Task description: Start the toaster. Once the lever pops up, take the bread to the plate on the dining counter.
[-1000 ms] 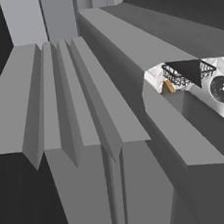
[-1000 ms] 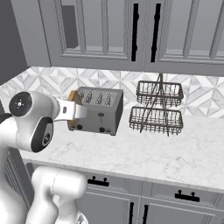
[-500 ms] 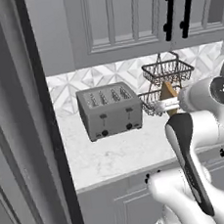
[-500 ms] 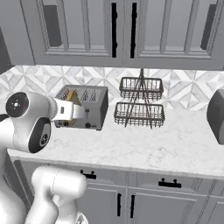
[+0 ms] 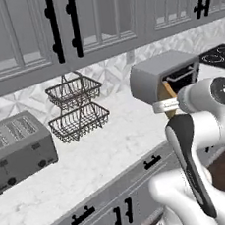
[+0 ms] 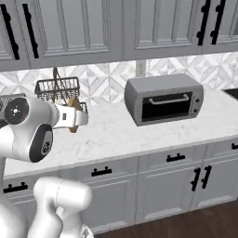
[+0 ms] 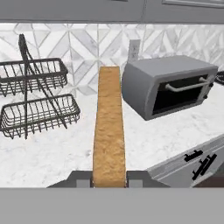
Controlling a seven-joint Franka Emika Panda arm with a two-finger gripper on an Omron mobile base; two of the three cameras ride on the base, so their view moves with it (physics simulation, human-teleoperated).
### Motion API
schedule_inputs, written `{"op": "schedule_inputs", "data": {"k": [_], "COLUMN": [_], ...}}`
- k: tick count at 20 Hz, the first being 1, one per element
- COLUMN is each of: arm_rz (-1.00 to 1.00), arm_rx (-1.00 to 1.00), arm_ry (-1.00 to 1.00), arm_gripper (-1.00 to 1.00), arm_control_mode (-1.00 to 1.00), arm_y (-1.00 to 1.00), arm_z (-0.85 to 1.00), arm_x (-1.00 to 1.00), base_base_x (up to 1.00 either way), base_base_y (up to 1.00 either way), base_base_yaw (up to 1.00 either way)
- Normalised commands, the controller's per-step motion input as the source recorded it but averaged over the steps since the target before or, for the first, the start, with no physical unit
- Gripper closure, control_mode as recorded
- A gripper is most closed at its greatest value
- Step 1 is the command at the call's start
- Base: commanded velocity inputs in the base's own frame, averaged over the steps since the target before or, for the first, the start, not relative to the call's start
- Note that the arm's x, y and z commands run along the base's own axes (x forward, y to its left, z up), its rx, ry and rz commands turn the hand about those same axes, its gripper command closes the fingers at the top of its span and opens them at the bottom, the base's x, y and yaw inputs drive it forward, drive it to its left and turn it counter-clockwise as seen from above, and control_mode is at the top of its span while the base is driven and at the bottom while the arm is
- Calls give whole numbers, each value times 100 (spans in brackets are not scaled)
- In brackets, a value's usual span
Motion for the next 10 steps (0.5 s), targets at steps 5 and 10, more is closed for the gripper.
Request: {"op": "schedule_inputs", "data": {"k": [5,10], "arm_rz": [0,0], "arm_rx": [0,0], "arm_ry": [0,0], "arm_gripper": [100,100], "arm_control_mode": [100,100], "arm_y": [0,0], "arm_z": [0,0], "arm_x": [0,0], "base_base_x": [6,0], "base_base_y": [-28,-13], "base_base_yaw": [-90,-98]}}
